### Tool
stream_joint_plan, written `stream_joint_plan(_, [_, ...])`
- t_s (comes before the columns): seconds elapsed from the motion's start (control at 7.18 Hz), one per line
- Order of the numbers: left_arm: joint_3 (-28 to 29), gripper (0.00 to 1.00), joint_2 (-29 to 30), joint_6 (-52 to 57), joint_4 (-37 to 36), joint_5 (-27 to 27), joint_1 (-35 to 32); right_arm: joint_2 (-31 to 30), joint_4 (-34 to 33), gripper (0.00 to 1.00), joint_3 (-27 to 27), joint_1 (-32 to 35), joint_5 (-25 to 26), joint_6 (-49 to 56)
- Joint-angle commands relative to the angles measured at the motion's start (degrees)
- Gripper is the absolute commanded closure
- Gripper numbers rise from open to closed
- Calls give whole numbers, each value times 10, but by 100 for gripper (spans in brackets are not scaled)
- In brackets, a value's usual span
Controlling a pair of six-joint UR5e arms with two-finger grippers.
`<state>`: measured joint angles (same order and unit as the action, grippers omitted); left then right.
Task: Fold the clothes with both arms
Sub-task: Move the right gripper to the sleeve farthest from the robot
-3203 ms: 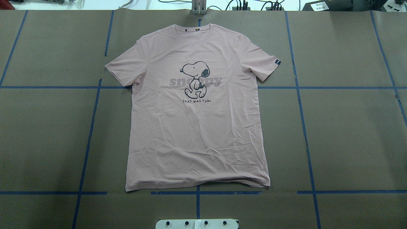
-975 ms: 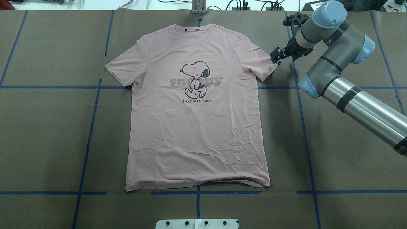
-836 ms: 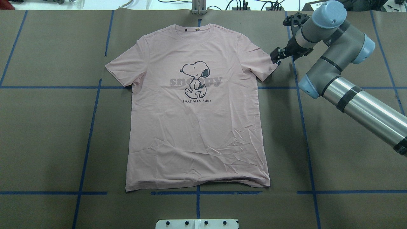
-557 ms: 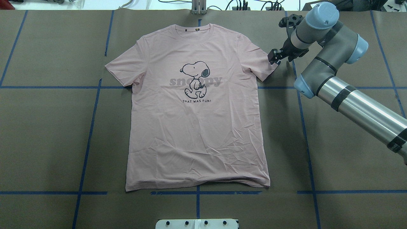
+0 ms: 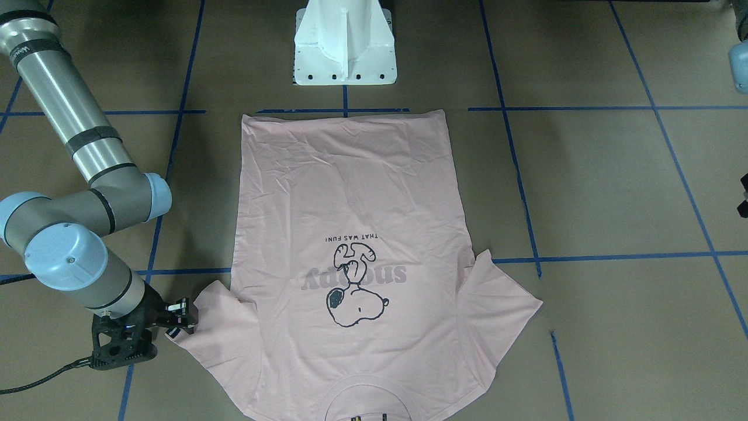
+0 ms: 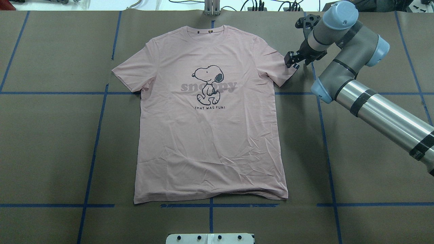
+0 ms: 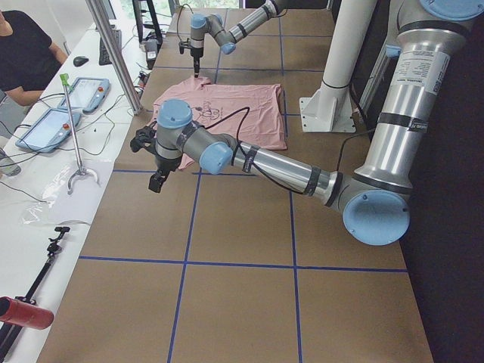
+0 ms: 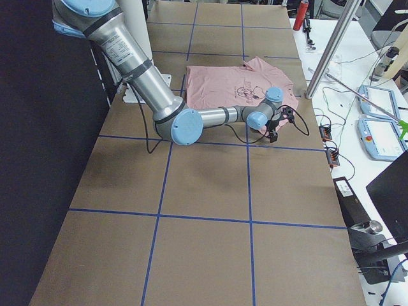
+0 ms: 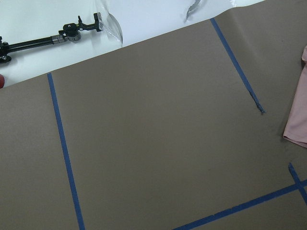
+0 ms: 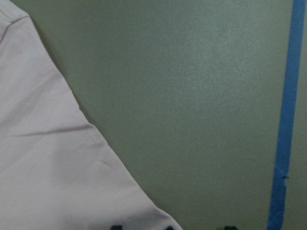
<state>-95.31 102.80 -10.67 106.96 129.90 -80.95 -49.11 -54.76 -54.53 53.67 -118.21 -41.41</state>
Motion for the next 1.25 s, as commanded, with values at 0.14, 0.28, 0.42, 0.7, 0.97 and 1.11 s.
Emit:
stream_joint_plan(0.14, [0, 0, 0, -1, 0, 0, 0, 2, -1, 100, 0, -1, 1, 1])
stream_joint_plan(0.28, [0, 0, 0, -1, 0, 0, 0, 6, 0, 100, 0, -1, 1, 1])
stream_joint_plan(0.42, [1, 0, 1, -1, 0, 0, 0, 8, 1, 100, -4, 0, 0, -1])
stream_joint_plan(0.7, [2, 0, 5, -1, -3, -1, 0, 8, 0, 100, -53, 1, -7, -4])
stream_joint_plan(0.97, [2, 0, 4, -1, -3, -1, 0, 3, 0, 100, -101, 1, -41, -6])
stream_joint_plan(1.11, [2, 0, 4, -1, -3, 0, 0, 7, 0, 100, -114, -5, -43, -6])
